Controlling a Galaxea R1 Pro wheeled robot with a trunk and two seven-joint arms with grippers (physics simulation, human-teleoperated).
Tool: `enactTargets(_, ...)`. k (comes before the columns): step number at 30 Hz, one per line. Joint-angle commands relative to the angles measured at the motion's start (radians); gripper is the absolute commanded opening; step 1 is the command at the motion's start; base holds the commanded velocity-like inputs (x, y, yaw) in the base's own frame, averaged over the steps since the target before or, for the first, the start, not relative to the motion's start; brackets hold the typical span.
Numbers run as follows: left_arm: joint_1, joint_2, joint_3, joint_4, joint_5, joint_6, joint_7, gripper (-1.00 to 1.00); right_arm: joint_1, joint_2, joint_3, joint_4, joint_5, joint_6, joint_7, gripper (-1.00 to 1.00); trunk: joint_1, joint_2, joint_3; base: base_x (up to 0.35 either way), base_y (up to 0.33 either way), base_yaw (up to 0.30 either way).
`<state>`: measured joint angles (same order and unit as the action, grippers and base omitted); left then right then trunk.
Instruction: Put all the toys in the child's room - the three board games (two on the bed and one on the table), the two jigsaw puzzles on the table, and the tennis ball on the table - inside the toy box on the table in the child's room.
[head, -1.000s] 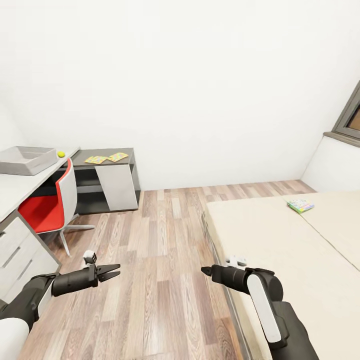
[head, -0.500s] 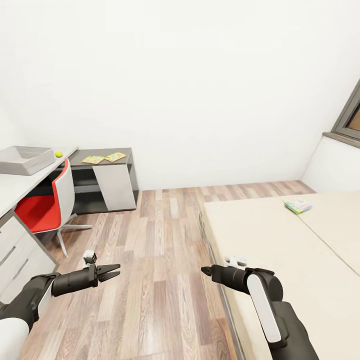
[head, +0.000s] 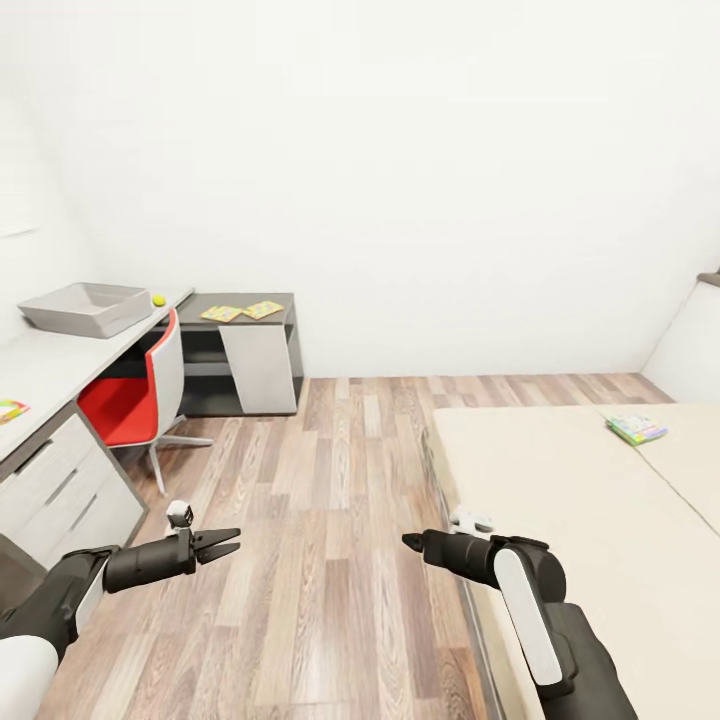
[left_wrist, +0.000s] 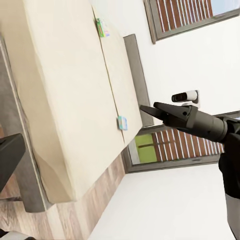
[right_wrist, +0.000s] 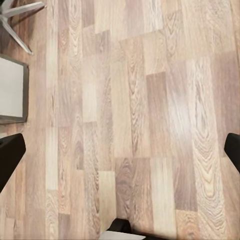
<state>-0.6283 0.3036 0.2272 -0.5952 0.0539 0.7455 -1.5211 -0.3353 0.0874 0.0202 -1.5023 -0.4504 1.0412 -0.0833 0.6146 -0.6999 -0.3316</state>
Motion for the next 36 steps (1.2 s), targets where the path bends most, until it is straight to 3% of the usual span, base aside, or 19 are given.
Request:
enactTargets(1,-0.001,0.000,0.000,0.000,0.000,0.010,-0.004,1.00,-0.001,0.000,0.000,-0.001,-0.009,0.003,-0.009,1.00,0.000,-0.001,-0.001,-0.005,0.000,0.043)
enactTargets(36,-0.001,-0.009,0.000,0.000,0.003,-0.021,-0.004,1.00,-0.001,0.000,0.000,-0.001,-0.010,0.003,-0.009,1.00,0.000,-0.001,-0.001,-0.024,-0.007,0.003)
